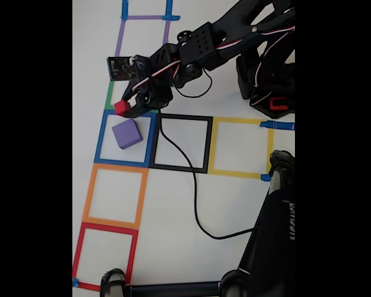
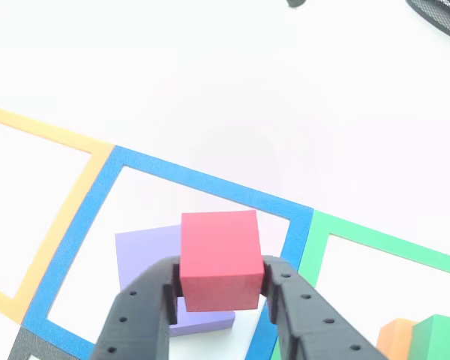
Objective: Tower of hanoi
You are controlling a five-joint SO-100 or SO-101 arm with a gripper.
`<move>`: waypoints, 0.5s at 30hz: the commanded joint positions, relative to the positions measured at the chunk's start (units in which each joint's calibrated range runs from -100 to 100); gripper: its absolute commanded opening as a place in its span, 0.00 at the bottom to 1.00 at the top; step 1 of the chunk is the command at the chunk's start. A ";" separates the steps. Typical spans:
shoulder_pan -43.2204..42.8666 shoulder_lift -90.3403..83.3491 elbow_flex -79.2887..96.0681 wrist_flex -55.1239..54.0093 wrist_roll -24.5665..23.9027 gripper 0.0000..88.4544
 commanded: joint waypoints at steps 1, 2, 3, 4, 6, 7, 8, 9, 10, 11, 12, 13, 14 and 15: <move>-1.54 3.66 2.13 -12.09 0.36 0.05; -1.73 4.63 2.50 -13.46 0.36 0.05; -2.02 5.68 3.13 -15.41 0.36 0.05; -2.30 6.73 3.68 -17.43 0.36 0.05; -2.69 8.83 4.68 -21.07 0.36 0.05; -2.88 9.96 5.41 -23.26 0.36 0.05; -2.98 11.09 5.95 -25.04 0.36 0.05; -3.07 12.39 6.50 -27.07 0.36 0.05; -3.17 13.68 7.04 -29.17 0.36 0.05; -3.36 15.05 7.32 -31.03 0.36 0.05; -3.45 16.50 7.50 -32.81 0.36 0.05; -3.45 17.96 7.50 -34.35 0.36 0.05; -3.45 19.73 7.41 -36.22 0.36 0.05; -3.45 21.35 7.22 -37.75 0.36 0.05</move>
